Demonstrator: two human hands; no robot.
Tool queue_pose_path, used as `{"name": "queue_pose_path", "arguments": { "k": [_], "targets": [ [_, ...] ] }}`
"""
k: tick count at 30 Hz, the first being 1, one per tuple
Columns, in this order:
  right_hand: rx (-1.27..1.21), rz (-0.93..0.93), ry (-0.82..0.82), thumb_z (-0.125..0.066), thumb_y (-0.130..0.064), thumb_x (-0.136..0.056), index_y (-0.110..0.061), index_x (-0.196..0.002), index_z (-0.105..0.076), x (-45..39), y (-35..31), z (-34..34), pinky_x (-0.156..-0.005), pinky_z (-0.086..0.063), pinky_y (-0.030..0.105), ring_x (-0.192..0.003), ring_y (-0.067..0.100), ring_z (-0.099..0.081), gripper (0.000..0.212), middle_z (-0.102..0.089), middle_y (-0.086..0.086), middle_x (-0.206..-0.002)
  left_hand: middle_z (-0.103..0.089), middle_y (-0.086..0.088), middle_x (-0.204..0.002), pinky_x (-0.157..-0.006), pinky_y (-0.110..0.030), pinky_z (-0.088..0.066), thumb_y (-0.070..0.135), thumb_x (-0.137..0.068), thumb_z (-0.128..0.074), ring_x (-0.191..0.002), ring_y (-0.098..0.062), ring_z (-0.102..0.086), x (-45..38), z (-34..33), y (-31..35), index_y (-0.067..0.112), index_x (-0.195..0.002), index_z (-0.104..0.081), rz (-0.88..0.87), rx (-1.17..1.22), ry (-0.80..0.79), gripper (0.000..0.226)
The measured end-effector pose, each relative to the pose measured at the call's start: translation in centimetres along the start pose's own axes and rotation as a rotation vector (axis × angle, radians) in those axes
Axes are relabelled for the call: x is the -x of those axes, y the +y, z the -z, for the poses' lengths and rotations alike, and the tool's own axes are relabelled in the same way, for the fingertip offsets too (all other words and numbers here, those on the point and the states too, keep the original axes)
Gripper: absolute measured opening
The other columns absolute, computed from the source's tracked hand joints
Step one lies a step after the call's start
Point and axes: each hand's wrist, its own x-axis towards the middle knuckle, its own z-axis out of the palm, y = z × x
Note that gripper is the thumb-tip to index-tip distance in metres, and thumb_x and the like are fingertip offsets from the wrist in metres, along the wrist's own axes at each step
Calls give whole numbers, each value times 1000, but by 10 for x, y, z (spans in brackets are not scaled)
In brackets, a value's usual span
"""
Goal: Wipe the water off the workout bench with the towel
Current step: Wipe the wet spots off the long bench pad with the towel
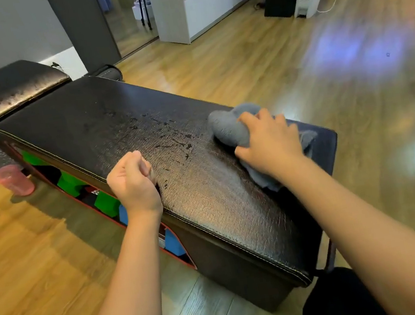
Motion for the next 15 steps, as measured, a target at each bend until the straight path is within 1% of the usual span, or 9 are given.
{"name": "queue_pose_path", "arguments": {
  "k": [3, 6, 8, 10, 12, 15],
  "targets": [
    [-1, 134, 14, -60, -53, -74, -34, -121, -47, 65, -26, 5, -87, -42, 50, -106, 37, -48, 53, -50, 5, -125, -25, 4, -47, -49, -23, -14, 11, -83, -46, -46, -13, -17, 1, -2, -1, 25, -43, -37, -11, -50, -2, 43],
    [23, 315, 41, -62, -53, -67, -36, -115, -53, 127, -52, 7, -77, -41, 46, -96, 34, -50, 52, -54, 2, -116, -27, 7, -45, -50, -28, -15, 11, -81, -47, -47, -15, -20, -1, -1, -5, 24, -41, -37, -29, -151, -19, 43],
    [4, 368, 37, -62, -55, -64, -37, -113, -55, 142, -56, 6, -73, -42, 45, -91, 33, -52, 54, -57, 1, -113, -28, 5, -45, -50, -32, -17, 18, -80, -50, -50, -17, -22, -3, 1, -9, 19, -43, -35, -56, -250, -60, 41],
    [-63, 336, 19, -57, -55, -65, -38, -117, -54, 127, -46, 6, -75, -44, 44, -94, 32, -53, 55, -57, -1, -116, -26, -3, -49, -49, -38, -18, 21, -81, -52, -52, -18, -22, -3, -1, -7, 14, -48, -29, -78, -358, -95, 42],
    [-94, 273, -6, -57, -55, -70, -40, -125, -51, 96, -33, 7, -81, -44, 44, -102, 31, -52, 57, -54, -3, -122, -25, -6, -53, -49, -42, -20, 19, -86, -53, -54, -18, -23, 1, -8, -3, 11, -52, -26, -123, -491, -110, 44],
    [-73, 138, 33, -60, -51, -76, -37, -128, -48, 36, -1, -2, -87, -42, 46, -110, 34, -50, 55, -52, 1, -127, -24, -3, -54, -51, -36, -19, 13, -92, -52, -53, -10, -22, 19, -15, -3, 15, -54, -27, -202, -583, -187, 45]
  ]
}}
